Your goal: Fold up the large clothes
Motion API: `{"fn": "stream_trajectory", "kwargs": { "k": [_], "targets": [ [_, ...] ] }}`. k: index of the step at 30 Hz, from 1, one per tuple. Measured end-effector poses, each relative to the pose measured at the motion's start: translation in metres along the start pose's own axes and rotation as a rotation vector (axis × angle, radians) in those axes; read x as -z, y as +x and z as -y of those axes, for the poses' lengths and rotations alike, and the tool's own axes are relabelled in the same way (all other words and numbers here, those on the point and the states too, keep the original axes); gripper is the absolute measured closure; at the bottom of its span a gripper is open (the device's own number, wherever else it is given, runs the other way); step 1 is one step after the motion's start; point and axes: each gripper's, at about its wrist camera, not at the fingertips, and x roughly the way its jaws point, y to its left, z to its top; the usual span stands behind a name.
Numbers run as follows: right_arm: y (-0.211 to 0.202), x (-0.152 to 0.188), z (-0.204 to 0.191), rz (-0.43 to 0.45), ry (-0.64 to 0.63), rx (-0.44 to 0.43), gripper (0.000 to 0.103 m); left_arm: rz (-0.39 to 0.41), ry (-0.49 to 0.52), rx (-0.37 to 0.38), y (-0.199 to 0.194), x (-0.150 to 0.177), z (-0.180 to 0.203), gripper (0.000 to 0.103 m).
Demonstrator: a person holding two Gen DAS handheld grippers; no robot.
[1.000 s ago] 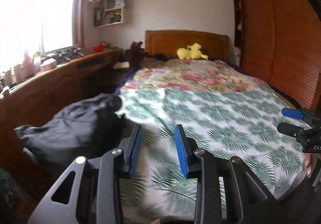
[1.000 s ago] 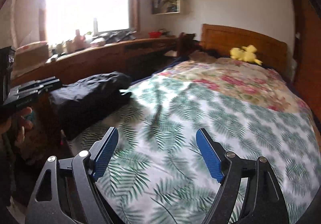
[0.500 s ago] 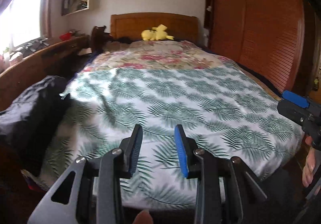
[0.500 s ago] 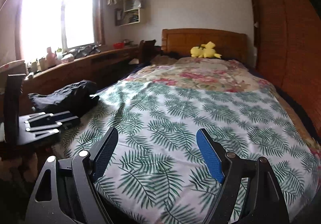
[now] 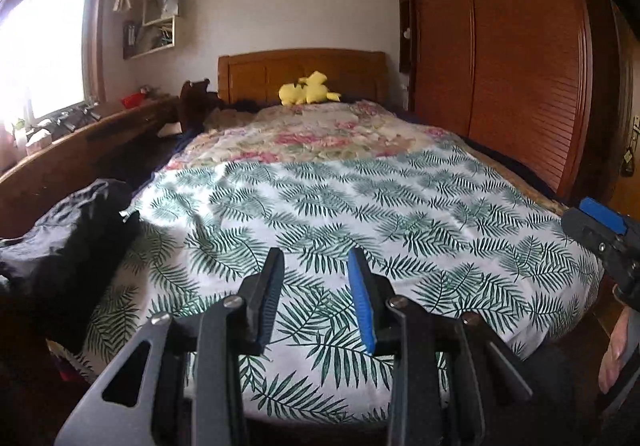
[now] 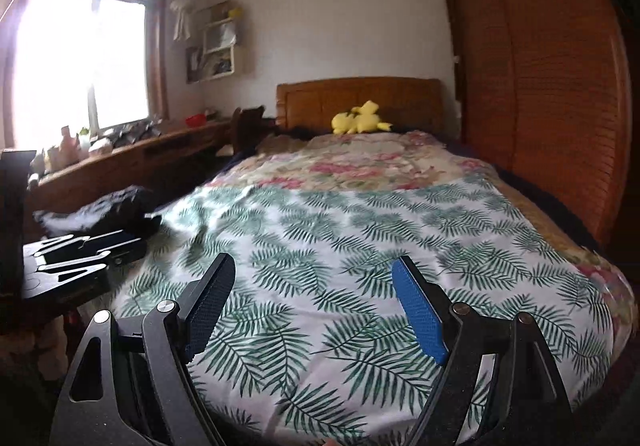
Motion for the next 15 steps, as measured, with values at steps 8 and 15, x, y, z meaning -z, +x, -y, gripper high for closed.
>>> {"fn": "stream_trajectory", "kwargs": {
  "k": [8,15],
  "targets": [
    [-0.026,-0.002,0.009,0.061,0.024,0.027,0.02,0.044,-0.02,-0.012,-0.029,0.001,-0.009,0.072],
    [-0.027,0.0,0.008,0.051,0.023,0.022,0.02,0.05,-0.039,-0.02,-0.036,0.001,-0.02,0.072]
  ]
}}
